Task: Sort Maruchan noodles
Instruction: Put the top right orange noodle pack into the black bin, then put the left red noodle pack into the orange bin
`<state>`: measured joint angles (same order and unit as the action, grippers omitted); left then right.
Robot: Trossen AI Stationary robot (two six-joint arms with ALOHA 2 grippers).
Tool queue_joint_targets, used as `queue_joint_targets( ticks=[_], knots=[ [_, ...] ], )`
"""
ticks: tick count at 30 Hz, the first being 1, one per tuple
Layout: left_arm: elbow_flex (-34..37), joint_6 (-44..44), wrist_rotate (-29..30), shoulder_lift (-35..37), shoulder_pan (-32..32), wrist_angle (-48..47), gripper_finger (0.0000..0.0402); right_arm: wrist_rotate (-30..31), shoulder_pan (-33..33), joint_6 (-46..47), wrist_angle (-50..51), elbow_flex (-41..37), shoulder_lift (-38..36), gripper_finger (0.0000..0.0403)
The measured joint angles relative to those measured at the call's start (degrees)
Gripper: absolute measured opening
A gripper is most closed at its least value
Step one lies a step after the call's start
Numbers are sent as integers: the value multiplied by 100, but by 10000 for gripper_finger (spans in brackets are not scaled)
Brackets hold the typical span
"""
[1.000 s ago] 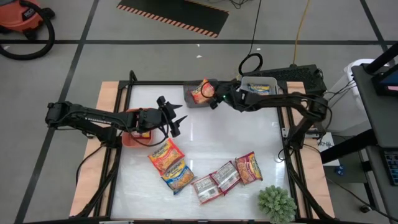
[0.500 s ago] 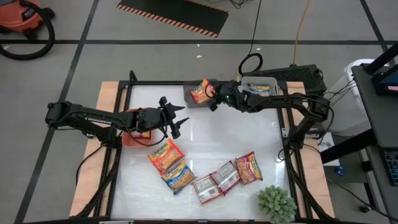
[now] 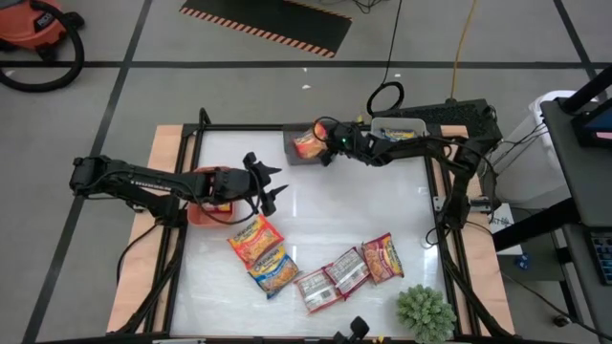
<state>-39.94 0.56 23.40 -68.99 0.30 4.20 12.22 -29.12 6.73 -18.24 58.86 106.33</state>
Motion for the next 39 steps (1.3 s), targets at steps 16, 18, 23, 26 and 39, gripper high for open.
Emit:
queue_joint_targets(
  ticks=[16,18,23,26,39],
  knots=[
    [0,-14,2,0,39,-150,250,-504,16,-307,466,-10,-1040,1],
    [0,-59,4,0,82,-147,250,-505,32,-371,515,-10,-1168,1],
    [0,-218,7,0,199,-146,250,-520,41,-447,791,-10,-1533,0],
    [0,-227,5,2,276,-144,250,-521,53,-447,984,-10,-1800,0],
    [0,-20,4,0,256,-314,250,-491,694,-307,2025,-10,-2746,0]
  ],
)
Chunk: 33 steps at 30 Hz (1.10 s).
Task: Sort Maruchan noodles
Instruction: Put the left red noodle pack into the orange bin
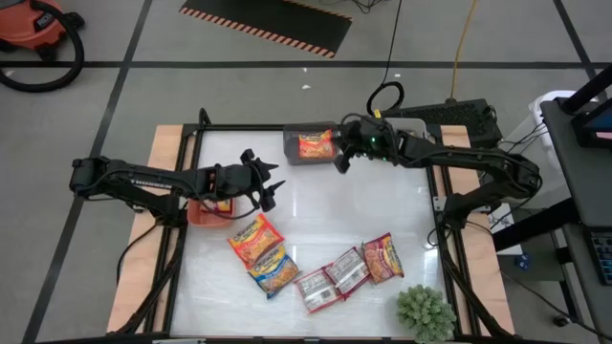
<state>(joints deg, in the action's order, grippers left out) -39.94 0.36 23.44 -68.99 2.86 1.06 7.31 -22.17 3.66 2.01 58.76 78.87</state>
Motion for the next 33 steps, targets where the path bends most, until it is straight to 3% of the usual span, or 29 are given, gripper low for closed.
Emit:
queue_joint_targets(
  ticks=[14,20,33],
  knots=[
    [0,1815,-4,0,-672,-954,250,21,1309,365,1195,0,-35,0],
    [0,2476,-2,0,-1246,-951,250,695,2004,857,1625,0,-35,3],
    [0,3136,525,-94,-2369,-885,250,800,3379,1660,1805,-127,-33,34]
  ],
)
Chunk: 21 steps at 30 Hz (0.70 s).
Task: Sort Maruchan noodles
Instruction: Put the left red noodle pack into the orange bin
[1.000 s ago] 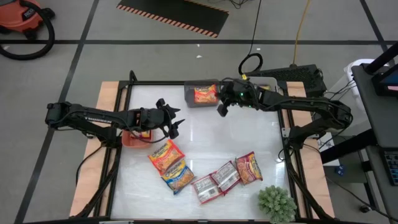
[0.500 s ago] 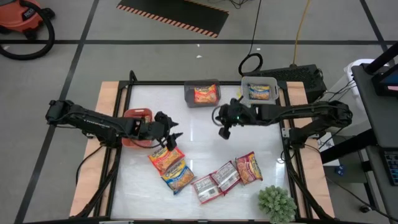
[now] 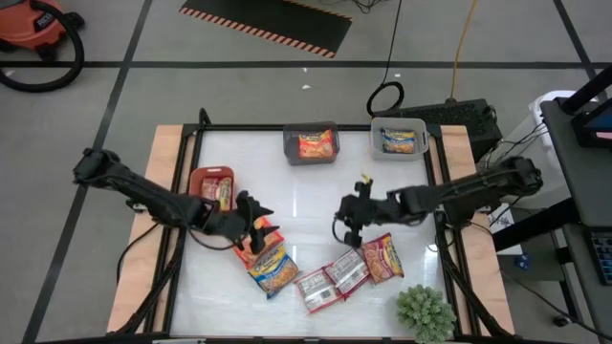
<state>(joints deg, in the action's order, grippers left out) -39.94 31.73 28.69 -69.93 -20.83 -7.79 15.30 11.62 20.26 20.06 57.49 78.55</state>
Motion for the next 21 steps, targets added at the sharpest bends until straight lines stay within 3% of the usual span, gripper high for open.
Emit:
queue_joint_targets(
  ticks=[5,21],
  knots=[
    [1,11,44,-267,-312,215,250,439,557,207,-227,-85,98,49],
    [2,-252,32,-1243,-905,1256,250,269,1692,1266,-426,-85,700,89]
  ],
)
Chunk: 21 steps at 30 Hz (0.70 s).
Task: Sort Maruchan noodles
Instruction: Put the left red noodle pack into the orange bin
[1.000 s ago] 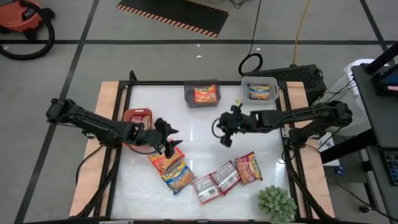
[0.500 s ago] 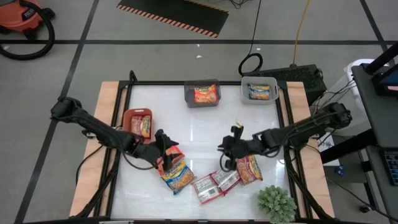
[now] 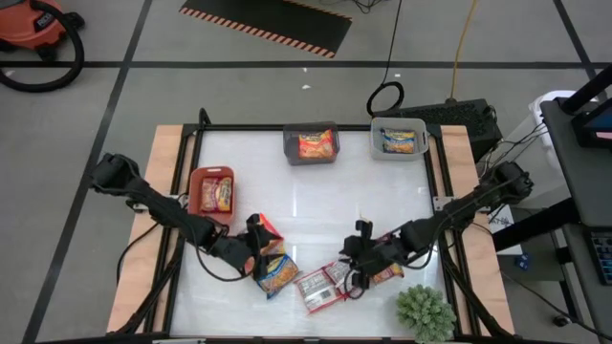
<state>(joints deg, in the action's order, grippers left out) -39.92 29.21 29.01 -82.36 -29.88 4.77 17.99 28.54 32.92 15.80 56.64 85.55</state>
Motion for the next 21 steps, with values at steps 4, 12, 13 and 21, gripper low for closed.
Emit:
queue_joint_targets(
  ticks=[4,12,13,21],
  knots=[
    [0,-24,1,-76,-108,21,250,-4,168,-85,-427,0,172,90],
    [0,-257,3,-90,-156,158,250,-9,433,318,-753,1,270,90],
    [0,-305,5,-90,-154,223,250,-1,482,349,-766,2,301,90],
    [0,-486,5,-90,-155,316,250,-27,753,762,-871,2,727,90]
  ],
)
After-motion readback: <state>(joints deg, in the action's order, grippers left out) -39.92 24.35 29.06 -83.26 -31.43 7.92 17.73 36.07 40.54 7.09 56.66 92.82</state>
